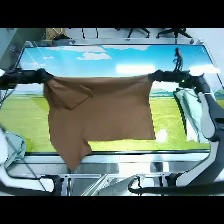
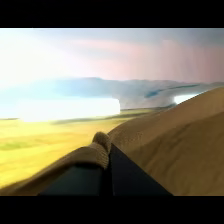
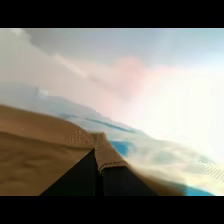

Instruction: Fold the shirts.

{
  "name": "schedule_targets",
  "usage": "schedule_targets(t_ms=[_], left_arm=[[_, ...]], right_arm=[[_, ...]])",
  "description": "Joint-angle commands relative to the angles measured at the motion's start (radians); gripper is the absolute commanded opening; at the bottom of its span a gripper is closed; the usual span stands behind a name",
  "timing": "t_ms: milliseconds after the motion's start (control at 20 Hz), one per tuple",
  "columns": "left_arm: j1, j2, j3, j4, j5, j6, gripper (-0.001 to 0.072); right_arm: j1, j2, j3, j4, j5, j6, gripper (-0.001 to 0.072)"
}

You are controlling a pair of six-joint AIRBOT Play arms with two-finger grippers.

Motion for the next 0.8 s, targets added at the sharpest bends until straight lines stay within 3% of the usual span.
schedule_targets(t_ms=[0,300,500,750], left_arm=[[-0.031,-0.254,0.158,0.064,-0.004,-0.06,0.0016],[-0.031,-0.335,0.295,0.217,-0.1,-0.194,0.0015],[-0.031,-0.335,0.299,0.353,-0.192,-0.284,0.0015],[-0.047,-0.336,0.299,0.371,-0.169,-0.295,0.0015]], right_arm=[[-0.005,-0.146,0.041,0.011,-0.069,-0.006,0.0017],[-0.043,-0.164,0.083,0.008,0.013,0.014,0.0017],[-0.035,-0.163,0.083,-0.082,0.043,0.071,0.0018],[0.04,-0.164,0.083,-0.276,0.012,0.135,0.0018]])
